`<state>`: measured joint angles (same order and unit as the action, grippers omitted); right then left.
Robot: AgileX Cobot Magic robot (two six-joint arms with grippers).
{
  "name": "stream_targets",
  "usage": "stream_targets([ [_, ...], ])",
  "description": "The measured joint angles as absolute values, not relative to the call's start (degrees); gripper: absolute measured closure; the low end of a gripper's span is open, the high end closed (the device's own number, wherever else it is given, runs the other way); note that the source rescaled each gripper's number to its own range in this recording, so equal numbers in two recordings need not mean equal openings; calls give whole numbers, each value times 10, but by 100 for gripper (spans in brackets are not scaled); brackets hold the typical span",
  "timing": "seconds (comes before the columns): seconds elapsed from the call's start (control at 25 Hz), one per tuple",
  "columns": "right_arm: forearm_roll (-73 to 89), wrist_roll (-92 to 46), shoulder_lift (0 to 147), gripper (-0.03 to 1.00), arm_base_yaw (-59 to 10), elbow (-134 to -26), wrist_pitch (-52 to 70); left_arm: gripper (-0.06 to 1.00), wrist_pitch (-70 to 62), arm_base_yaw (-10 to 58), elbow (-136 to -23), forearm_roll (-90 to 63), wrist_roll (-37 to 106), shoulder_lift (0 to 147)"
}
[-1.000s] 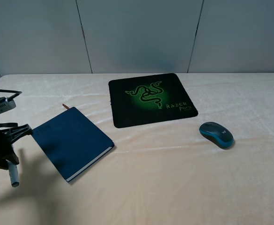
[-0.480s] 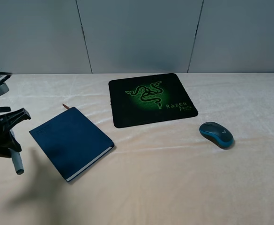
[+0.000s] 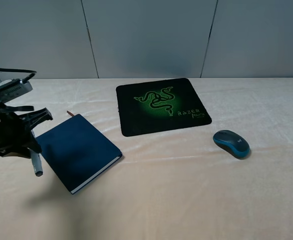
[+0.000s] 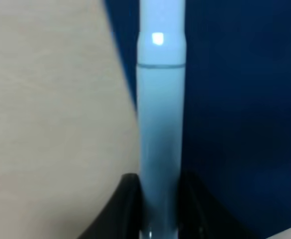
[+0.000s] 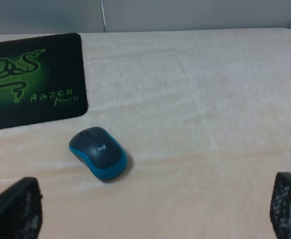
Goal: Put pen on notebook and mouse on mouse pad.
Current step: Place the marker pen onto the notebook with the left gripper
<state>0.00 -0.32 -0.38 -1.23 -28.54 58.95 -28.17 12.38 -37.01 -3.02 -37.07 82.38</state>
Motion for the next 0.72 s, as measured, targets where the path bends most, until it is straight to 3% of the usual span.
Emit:
stream_targets([
  [0.32,0,-3,-4,-3,-12,-285,589,94,-260,183,-425,-31,-421,902],
  [0.72,0,-3,-4,-3,-12,-285,589,94,-206,188,-429,-44,-440,948],
])
